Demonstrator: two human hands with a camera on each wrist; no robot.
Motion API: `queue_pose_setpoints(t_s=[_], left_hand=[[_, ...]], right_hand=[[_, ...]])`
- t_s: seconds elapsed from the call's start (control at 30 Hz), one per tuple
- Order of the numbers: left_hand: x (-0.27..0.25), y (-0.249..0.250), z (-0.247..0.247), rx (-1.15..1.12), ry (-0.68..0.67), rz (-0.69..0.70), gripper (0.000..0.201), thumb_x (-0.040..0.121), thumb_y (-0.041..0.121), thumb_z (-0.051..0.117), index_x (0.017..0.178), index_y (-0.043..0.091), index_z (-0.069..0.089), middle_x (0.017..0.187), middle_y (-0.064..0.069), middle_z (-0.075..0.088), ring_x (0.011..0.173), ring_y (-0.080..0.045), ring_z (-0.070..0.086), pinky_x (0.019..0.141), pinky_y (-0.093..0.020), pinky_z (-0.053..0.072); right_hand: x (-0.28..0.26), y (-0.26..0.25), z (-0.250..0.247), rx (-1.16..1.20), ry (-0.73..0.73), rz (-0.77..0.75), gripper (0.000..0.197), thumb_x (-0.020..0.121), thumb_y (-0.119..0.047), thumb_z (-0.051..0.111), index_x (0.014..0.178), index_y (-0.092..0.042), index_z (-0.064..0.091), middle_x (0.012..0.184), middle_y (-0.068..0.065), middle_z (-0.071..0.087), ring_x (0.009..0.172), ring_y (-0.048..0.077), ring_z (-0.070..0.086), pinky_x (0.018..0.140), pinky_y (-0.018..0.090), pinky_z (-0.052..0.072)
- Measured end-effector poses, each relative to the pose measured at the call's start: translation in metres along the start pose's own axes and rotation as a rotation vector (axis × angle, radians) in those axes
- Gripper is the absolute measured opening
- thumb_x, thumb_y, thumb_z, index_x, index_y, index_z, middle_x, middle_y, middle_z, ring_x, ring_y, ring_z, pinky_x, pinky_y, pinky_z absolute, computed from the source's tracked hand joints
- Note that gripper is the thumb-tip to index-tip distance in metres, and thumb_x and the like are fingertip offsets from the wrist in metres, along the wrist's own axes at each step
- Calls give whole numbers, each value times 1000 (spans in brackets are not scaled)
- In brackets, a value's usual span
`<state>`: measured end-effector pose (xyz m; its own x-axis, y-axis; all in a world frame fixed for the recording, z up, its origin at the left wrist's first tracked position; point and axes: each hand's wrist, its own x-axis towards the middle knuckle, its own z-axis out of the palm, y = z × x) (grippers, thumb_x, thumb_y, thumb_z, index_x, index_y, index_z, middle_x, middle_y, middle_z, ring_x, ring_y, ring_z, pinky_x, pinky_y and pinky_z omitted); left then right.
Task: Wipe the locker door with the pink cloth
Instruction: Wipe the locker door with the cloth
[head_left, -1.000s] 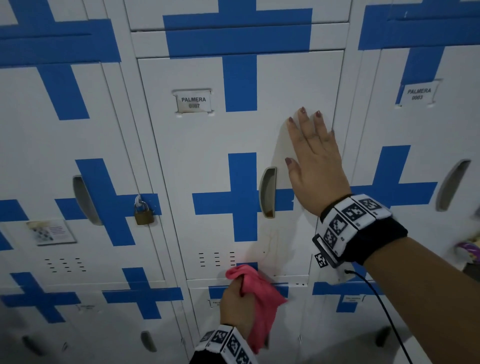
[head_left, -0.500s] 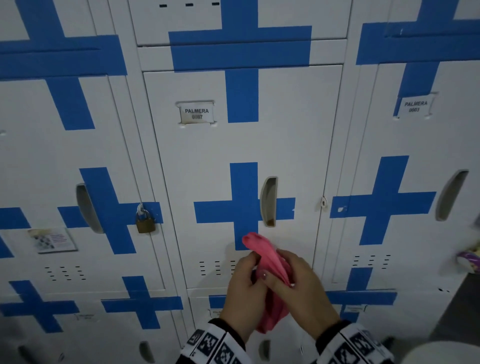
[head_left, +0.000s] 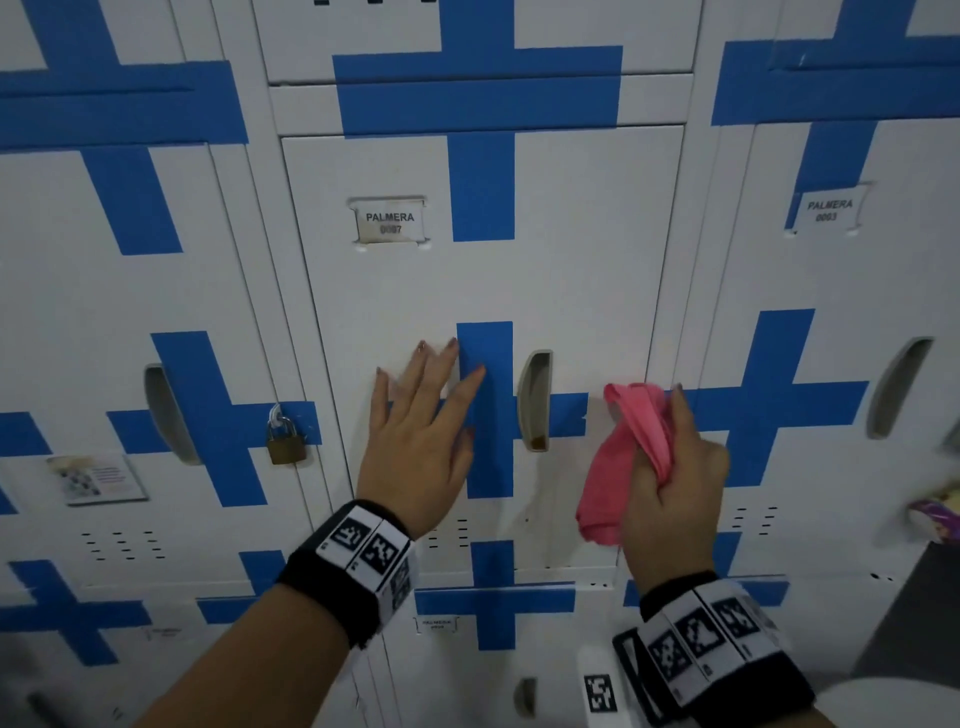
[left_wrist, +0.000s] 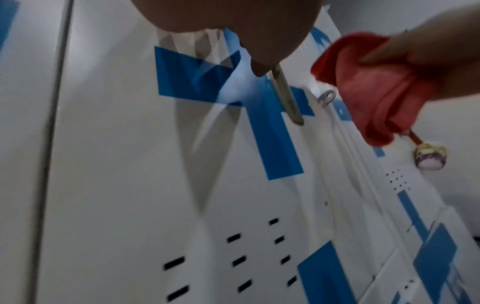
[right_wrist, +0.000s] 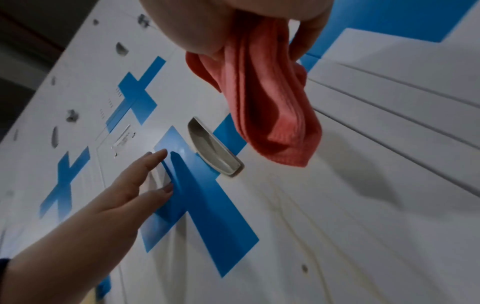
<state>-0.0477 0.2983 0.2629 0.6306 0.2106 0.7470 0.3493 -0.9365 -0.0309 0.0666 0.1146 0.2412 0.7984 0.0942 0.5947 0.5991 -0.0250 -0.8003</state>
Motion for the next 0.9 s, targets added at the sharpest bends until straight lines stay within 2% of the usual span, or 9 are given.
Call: queue_pose_setpoints(t_s=[0.1,0.13,0.2,0.27,0.33,0.47,0.7,0.8,0.9], left_hand=[[4,-9,13,138,-52,32,67,92,35,41,150,26,9,158,-3,-8,146,-25,-7,114,-55,1],[5,-11,17,160,-54,33,69,92,38,40,150,26,5,158,-3,-12,145,-25,-9,114,-55,0],[6,-14,23,192,-44,38,69,93,44,35,150,26,0,157,-2,-18,145,-25,-13,113,-55,-3],[6,-17,28,215,-22,50,69,93,46,31,150,27,-3,156,0,-21,144,-24,-18,113,-54,-5],[7,-21,31,226,-2,60,68,93,46,29,149,28,-5,155,0,-22,143,-23,-19,112,-53,-7],[8,-24,38,239,33,82,67,94,45,28,149,27,-6,155,1,-23,143,-23,-21,112,-50,-12],[7,-26,44,255,84,102,66,95,45,28,150,26,-4,156,1,-22,143,-24,-18,113,-50,-15],[8,-26,45,262,98,107,66,95,44,29,150,25,-2,156,1,-21,143,-24,-18,113,-50,-15],[8,-26,46,269,105,112,66,95,44,29,150,24,-3,156,0,-21,144,-25,-17,113,-51,-14]], right_hand=[[17,1,10,-125,19,-178,58,92,-17,40,147,-27,26,100,0,29,84,7,37,84,6,31],[20,3,14,-191,5,-234,60,90,-15,42,147,-28,26,100,0,29,86,9,36,86,11,34],[20,8,22,-333,-42,-308,67,85,-13,49,146,-31,27,106,3,33,97,19,39,92,34,42],[13,15,28,-435,-82,-321,73,82,-10,57,145,-30,27,126,9,36,115,30,39,98,50,40],[8,26,32,-508,-124,-377,76,79,-10,63,144,-22,27,144,12,29,131,34,29,105,58,33],[7,42,37,-754,-286,-468,97,73,-14,72,148,-9,10,155,11,8,144,26,-1,116,48,12],[4,53,42,-701,-358,-433,121,60,-4,82,146,-12,-2,154,6,5,142,23,2,106,51,19],[-4,63,46,-667,-367,-457,116,64,1,77,148,-15,-2,156,0,-2,144,14,-13,113,48,9],[-14,73,49,-655,-399,-486,115,65,4,72,149,-20,-4,157,-5,-14,144,14,-14,118,46,1]])
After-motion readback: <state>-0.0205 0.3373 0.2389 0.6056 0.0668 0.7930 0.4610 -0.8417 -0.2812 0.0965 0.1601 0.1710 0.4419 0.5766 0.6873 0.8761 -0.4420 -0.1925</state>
